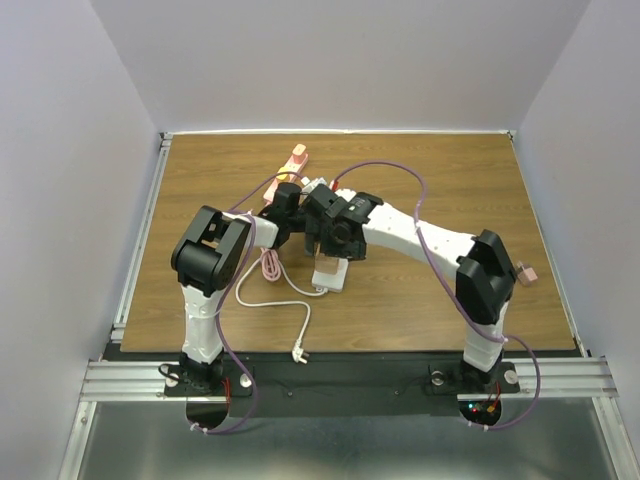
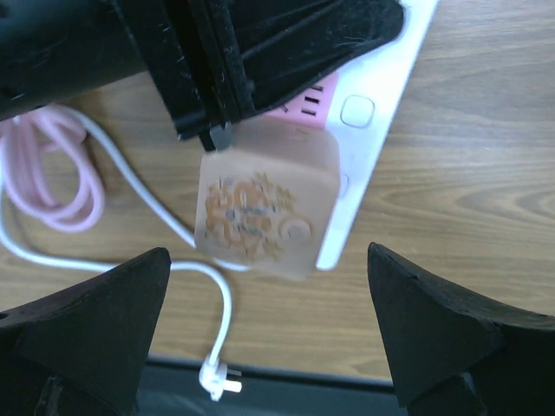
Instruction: Pull the plug off the socket
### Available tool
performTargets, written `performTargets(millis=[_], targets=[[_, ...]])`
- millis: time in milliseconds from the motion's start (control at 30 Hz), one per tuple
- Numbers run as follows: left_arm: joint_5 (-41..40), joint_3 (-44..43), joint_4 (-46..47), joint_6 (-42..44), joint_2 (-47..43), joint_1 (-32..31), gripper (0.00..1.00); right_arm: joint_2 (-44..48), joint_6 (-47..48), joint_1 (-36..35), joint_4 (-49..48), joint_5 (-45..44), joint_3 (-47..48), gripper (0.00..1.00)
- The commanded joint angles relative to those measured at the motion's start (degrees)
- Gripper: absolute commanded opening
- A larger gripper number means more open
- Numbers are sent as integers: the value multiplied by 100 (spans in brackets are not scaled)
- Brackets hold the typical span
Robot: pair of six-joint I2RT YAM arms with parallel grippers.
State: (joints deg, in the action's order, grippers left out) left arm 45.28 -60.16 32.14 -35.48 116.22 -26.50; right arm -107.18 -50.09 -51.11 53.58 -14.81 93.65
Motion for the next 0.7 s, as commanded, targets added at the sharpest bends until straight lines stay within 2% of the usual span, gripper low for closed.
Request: performTargets(millis=[0, 100, 267, 333, 367, 400, 433, 533, 667], targets=[[-89, -66, -226, 77, 190, 66, 0, -364, -282, -127, -409, -312, 145, 99], [-2, -110, -226, 51, 243, 92, 0, -558, -318, -127, -428, -373, 198, 95], [42, -119, -226, 59, 243, 136, 0, -760, -230, -127, -419, -689, 171, 73], [52, -93, -226, 59, 260, 136, 0, -813, -134, -118, -419, -734, 215, 55], [51, -75, -226, 59, 269, 136, 0, -840, -63, -127, -419, -743, 242, 42], [60, -49, -217, 33, 278, 136, 0, -823, 85, -110, -393, -725, 294, 14], [60, 21, -173, 24, 261, 136, 0, -762, 139, -109, -384, -760, 295, 2], [43, 249, -59, -72, 199, 136, 0, -366, 560, -48, -384, -848, 137, 0], [-1, 487, 292, -283, 199, 75, 0, -23, 1613, 390, -392, -341, -214, 0]])
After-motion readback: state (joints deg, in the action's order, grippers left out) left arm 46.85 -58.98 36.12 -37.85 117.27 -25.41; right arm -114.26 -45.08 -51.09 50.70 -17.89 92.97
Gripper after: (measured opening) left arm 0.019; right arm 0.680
